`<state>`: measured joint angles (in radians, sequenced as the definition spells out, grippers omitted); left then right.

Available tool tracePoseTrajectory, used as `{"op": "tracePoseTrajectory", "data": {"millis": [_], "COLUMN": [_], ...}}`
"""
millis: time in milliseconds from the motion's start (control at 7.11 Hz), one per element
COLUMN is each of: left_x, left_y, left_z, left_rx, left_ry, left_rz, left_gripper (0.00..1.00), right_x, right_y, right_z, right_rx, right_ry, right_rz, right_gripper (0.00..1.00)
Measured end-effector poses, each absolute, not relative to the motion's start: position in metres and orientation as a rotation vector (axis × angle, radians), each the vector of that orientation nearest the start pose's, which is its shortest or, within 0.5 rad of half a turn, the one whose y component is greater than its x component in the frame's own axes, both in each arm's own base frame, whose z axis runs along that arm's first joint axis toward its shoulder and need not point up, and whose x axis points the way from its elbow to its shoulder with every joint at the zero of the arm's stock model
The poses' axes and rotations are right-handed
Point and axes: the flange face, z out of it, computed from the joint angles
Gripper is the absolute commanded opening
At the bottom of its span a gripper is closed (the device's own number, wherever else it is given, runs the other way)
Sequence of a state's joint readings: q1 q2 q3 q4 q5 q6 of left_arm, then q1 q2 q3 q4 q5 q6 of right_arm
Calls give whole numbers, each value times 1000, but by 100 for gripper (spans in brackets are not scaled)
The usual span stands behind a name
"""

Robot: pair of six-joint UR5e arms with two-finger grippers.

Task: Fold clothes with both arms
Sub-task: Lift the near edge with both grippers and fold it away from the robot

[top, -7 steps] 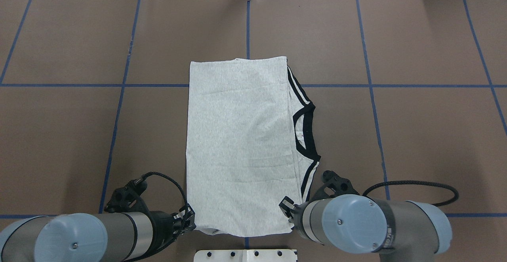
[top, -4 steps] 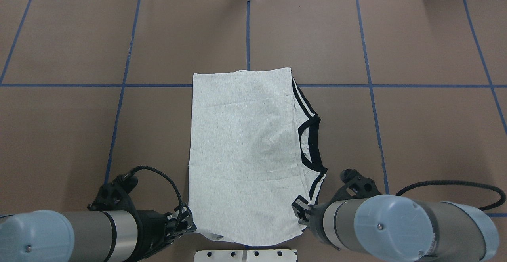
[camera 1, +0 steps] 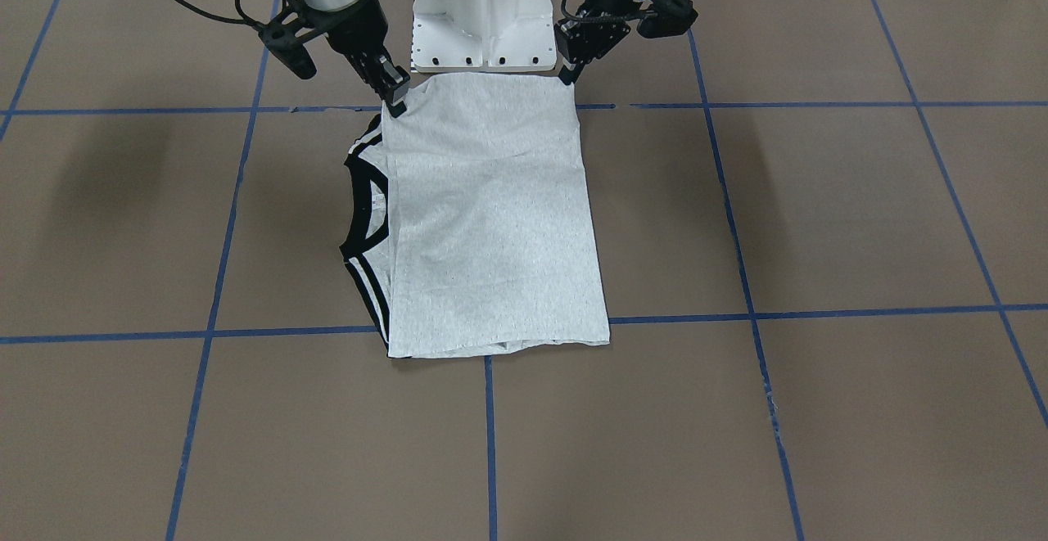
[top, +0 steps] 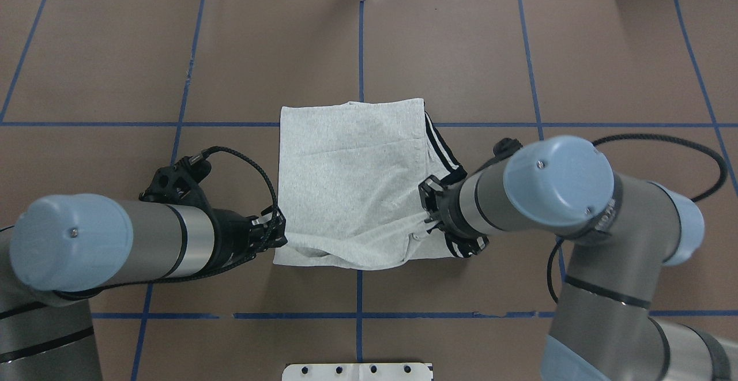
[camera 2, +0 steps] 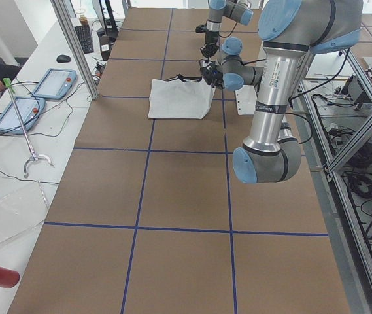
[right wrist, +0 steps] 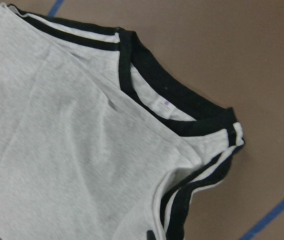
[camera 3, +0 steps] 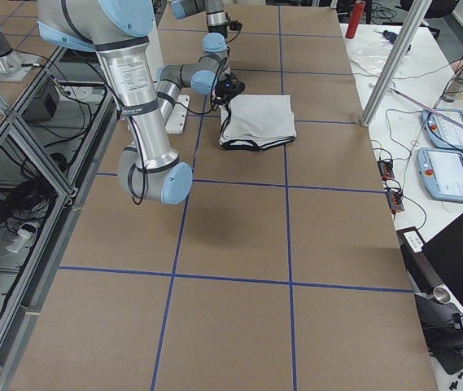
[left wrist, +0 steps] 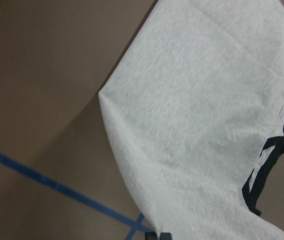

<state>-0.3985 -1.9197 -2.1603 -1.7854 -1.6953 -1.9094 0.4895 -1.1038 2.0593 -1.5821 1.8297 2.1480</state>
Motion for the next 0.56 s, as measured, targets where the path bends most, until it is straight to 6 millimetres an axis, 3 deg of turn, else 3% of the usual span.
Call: {"op": "tracePoseTrajectory", "data": {"millis": [281, 562], "left_x": [430, 437], "left_y": [-370, -417], "left_z": [204, 217], "left_rx": [23, 90], "left_ry": [1127, 1100], "left_rz": [-578, -576], "left_gripper": [0, 0], "right_x": [-444, -470], "right_y": [-420, -467], "right_z": [201, 206], "right_rx": [-232, -212], "right_ry": [-935, -932], "right_rz": [860, 867], "right_gripper": [0, 0]}}
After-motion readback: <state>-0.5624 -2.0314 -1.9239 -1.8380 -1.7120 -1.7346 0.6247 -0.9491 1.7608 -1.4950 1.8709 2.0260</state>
